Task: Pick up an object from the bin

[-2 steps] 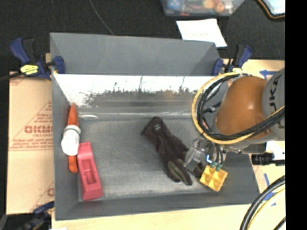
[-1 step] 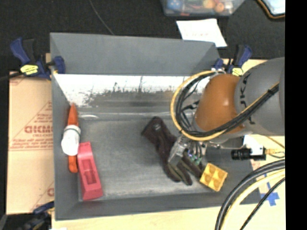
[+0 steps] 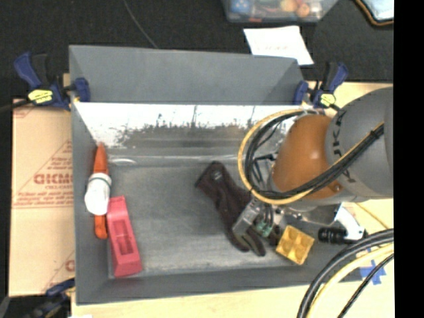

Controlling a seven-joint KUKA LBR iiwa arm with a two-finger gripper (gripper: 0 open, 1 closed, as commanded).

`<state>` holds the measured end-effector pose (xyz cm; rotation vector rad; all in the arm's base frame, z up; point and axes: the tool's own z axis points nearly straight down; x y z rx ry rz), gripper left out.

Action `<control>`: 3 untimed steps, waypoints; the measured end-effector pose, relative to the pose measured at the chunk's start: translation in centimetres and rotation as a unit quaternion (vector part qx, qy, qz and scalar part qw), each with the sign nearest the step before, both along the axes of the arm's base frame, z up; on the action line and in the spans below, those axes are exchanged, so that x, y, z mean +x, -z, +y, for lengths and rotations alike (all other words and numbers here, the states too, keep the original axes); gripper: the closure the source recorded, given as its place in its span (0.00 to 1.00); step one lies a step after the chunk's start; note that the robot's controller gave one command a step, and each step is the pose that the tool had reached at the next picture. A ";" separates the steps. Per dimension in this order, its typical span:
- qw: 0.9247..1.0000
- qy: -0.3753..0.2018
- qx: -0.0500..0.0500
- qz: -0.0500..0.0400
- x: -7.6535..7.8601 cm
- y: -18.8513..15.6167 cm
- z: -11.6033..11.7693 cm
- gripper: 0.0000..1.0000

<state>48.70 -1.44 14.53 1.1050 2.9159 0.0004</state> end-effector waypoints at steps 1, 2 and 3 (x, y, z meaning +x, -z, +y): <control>0.997 -0.083 -0.002 0.002 3.6 2.1 -0.2 1.00; 1.000 0.005 0.000 0.001 1.2 1.8 1.3 1.00; 1.000 -0.015 -0.001 0.002 2.9 -8.6 0.0 1.00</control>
Offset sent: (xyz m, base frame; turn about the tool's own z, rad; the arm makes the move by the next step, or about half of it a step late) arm 0.0125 0.0142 -0.0174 0.0127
